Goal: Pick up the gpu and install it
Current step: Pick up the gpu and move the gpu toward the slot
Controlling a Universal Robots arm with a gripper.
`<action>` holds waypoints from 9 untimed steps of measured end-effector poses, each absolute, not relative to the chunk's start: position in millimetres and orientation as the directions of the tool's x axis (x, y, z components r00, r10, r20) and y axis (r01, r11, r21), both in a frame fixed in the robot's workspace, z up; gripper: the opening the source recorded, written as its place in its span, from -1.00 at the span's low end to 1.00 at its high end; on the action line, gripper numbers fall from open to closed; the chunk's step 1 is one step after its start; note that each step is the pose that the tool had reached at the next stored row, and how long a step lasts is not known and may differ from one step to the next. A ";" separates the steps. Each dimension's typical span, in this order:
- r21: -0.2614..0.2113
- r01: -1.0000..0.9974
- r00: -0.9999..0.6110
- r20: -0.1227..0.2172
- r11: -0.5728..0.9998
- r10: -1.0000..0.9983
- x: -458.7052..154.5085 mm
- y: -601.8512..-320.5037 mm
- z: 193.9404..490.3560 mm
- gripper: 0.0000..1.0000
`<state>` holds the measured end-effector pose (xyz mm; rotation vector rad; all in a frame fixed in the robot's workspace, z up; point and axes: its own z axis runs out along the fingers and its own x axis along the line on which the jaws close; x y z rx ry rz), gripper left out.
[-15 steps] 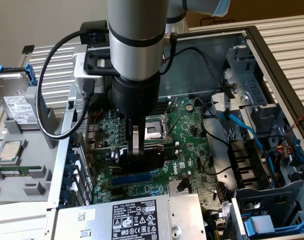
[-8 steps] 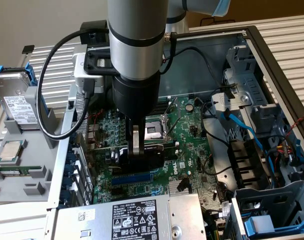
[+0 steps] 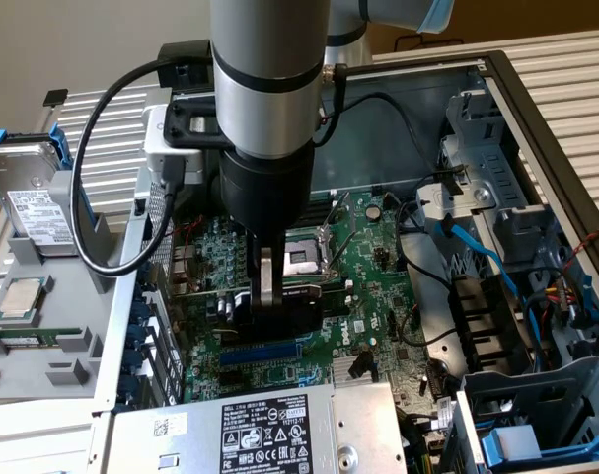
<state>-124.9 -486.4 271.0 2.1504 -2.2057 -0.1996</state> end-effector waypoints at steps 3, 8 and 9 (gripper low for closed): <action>0.130 -0.991 -0.029 -0.051 0.022 -0.998 -125.2 -486.4 271.0 -0.47; 0.130 -0.991 -0.029 -0.051 0.022 -0.998 -125.1 -486.4 270.9 -0.47; 0.130 -0.991 -0.029 -0.051 0.022 -0.998 -125.0 -486.5 270.8 -0.47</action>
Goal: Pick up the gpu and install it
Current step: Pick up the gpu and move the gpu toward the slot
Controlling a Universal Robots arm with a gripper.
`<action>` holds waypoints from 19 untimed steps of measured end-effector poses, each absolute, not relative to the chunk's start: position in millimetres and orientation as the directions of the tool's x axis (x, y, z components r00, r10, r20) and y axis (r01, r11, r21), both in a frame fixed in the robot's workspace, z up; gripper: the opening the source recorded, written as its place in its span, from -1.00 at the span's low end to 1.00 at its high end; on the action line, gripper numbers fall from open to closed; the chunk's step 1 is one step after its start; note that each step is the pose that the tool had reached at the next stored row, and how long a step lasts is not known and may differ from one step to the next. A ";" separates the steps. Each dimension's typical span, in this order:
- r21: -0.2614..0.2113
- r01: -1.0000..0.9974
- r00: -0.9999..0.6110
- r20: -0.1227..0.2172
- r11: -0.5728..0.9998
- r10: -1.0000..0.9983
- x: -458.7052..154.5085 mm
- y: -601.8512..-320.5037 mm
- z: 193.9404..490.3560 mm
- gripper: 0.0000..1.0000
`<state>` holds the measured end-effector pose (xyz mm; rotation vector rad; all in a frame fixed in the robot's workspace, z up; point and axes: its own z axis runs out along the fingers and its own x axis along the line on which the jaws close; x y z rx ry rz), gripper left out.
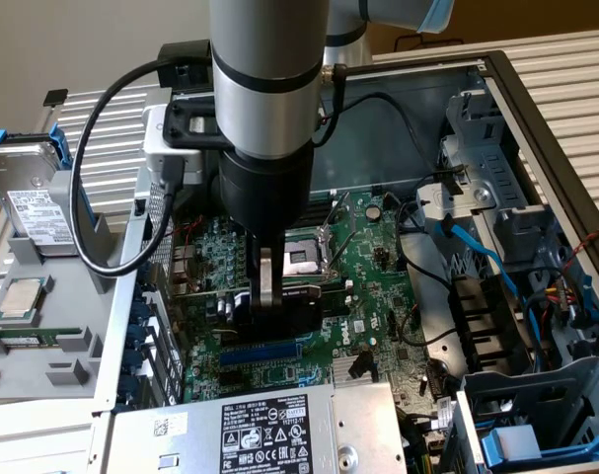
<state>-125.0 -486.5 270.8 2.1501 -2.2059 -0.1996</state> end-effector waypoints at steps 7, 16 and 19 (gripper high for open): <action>0.131 -0.991 -0.029 -0.051 0.023 -0.998 -124.3 -488.0 270.7 -0.47; 0.131 -0.991 -0.034 -0.050 0.027 -0.998 -124.2 -488.8 270.6 -0.47; 0.131 -0.991 -0.036 -0.049 0.029 -0.998 -124.2 -488.8 270.4 -0.47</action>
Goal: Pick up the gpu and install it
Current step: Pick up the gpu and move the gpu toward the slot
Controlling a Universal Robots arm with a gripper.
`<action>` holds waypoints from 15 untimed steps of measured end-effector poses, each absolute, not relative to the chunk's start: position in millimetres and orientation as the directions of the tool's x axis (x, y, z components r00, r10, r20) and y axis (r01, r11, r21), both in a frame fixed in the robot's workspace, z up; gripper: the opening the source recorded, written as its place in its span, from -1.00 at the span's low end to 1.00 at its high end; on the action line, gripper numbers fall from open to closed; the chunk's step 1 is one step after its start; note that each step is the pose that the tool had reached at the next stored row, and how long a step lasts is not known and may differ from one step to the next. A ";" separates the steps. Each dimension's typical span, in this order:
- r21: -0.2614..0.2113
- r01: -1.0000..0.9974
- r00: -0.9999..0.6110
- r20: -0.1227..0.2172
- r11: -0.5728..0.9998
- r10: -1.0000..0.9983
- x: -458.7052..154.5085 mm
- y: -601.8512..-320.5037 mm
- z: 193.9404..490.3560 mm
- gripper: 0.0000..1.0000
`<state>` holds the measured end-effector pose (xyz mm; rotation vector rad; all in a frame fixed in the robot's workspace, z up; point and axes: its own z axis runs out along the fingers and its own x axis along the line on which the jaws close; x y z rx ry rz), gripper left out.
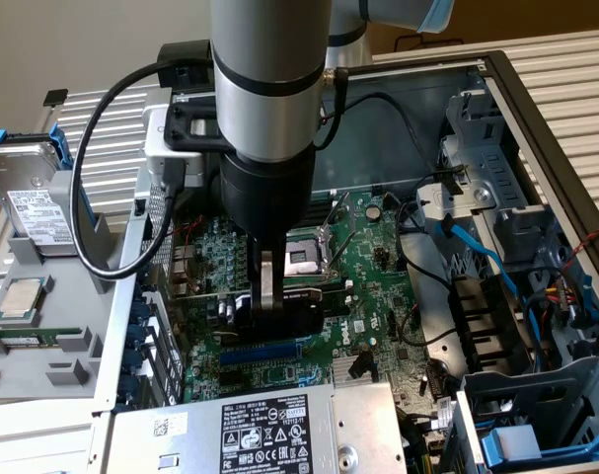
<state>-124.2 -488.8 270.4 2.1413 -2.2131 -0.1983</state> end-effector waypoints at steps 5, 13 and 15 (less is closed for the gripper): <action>0.131 -0.991 -0.041 -0.047 0.034 -0.998 -124.2 -489.6 269.4 -0.47; 0.131 -0.991 -0.042 -0.043 0.037 -0.998 -124.2 -490.4 269.0 -0.47; 0.131 -0.991 -0.043 -0.043 0.037 -0.998 -124.3 -490.3 268.9 -0.47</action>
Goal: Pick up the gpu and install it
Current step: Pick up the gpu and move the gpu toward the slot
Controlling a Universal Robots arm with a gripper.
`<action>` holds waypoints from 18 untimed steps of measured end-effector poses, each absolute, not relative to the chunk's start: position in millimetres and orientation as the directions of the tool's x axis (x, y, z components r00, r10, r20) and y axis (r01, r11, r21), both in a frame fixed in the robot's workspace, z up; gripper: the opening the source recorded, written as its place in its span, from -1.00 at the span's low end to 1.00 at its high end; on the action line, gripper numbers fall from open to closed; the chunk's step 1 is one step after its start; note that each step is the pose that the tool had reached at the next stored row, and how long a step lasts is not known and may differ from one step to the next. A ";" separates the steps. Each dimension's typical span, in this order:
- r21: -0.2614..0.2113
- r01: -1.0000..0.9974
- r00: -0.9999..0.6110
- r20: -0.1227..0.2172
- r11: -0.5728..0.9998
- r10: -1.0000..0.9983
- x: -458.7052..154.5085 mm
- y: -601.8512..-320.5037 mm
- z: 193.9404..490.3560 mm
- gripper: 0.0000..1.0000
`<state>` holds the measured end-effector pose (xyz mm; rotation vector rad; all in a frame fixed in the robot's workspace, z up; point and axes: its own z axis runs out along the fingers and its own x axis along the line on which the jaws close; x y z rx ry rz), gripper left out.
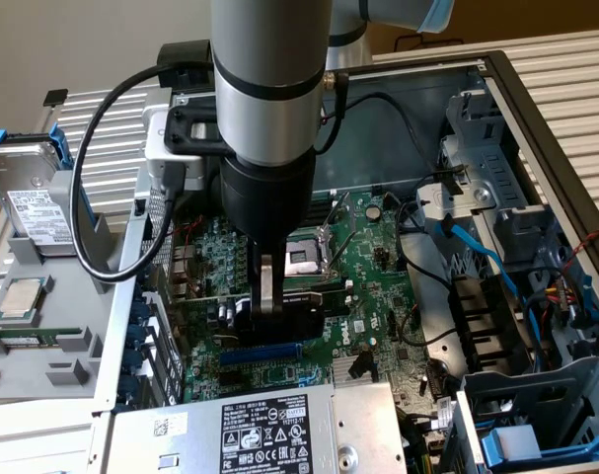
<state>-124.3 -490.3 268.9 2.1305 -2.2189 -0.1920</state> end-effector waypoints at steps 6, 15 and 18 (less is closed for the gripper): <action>0.131 -0.991 -0.045 -0.043 0.039 -0.998 -124.4 -490.3 268.8 -0.47; 0.131 -0.991 -0.047 -0.043 0.041 -0.998 -125.3 -490.3 267.9 -0.47; 0.131 -0.991 -0.047 -0.043 0.041 -0.998 -125.6 -490.3 267.8 -0.47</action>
